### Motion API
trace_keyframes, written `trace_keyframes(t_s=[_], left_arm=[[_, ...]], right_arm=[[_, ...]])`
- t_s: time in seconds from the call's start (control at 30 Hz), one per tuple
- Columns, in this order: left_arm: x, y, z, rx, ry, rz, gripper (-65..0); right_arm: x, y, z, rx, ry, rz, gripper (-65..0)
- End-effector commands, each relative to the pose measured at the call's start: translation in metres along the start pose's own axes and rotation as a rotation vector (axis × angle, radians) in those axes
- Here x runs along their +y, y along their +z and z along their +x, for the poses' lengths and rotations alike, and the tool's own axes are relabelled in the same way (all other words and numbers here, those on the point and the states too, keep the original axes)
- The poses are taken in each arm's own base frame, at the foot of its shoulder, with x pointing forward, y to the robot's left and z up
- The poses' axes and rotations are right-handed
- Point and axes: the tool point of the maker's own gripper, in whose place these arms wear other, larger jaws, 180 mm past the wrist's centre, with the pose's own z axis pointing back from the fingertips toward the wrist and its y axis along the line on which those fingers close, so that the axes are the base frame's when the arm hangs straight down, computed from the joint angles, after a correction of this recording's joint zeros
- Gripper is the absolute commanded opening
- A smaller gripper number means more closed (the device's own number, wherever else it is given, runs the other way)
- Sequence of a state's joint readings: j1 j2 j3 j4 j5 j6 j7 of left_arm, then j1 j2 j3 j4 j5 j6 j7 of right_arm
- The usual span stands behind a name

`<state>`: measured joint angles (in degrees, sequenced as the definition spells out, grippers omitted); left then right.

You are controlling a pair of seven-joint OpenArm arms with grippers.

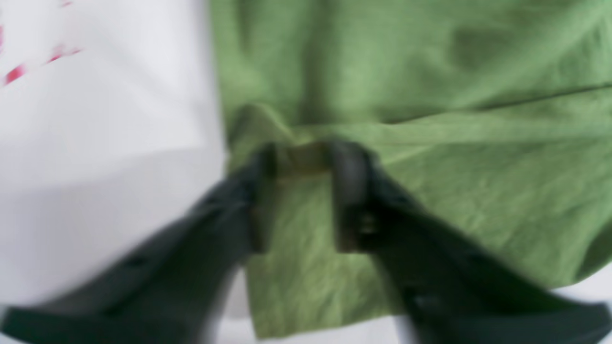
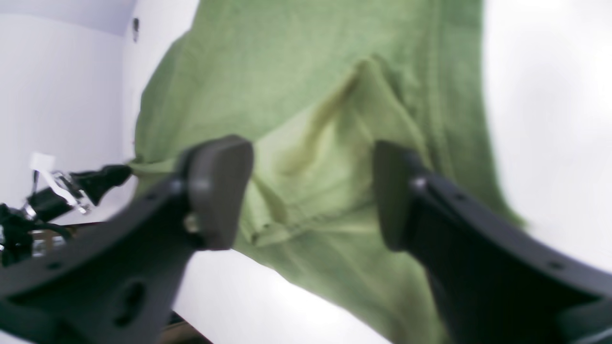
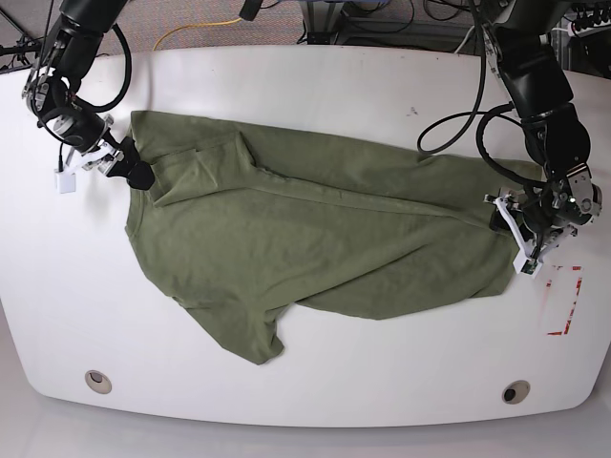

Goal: Fold the T-shirt properly
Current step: 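Regrasp the shirt's collar-side edge with both grippers and pull it taut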

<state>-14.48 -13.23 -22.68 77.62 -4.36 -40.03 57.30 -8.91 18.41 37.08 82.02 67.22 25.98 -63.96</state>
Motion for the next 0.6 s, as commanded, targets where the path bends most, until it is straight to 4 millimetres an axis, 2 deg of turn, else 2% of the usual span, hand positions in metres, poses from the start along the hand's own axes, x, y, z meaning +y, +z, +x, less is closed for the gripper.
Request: trace_keyframes(t_s=[0.0,0.03,0.07,0.2,0.33,0.43,0.57], left_arm=[[0.017,0.013,0.023,-0.067,-0.016,0.04,-20.6],[0.018,0.016,0.026,-0.078,-0.023,0.049,-16.4],[0.019,0.018,0.028,-0.086,-0.027,0.056,-14.9],[0.017,0.023,0.021,-0.081,-0.046,0.068,-14.6],[0.02,0.039,0.017,-0.11,-0.101,0.112,-14.6],[0.011,0.044,0.017,-0.18,-0.125,0.106,-14.6],[-0.002,0.047,0.005,-0.25,-0.137,0.08,-14.6]], right_arm=[[0.0,0.012,0.013,-0.033,0.035,-0.005,-20.6],[-0.001,0.015,0.011,-0.028,0.043,-0.014,-20.6],[-0.002,0.017,0.01,-0.023,0.052,-0.024,-20.6],[-0.011,0.028,-0.002,0.037,0.147,-0.128,-20.6],[-0.02,0.033,-0.018,0.099,0.238,-0.247,-20.6],[-0.025,0.033,-0.024,0.136,0.318,-0.334,-20.6],[-0.035,0.032,-0.032,0.156,0.392,-0.427,-20.6]])
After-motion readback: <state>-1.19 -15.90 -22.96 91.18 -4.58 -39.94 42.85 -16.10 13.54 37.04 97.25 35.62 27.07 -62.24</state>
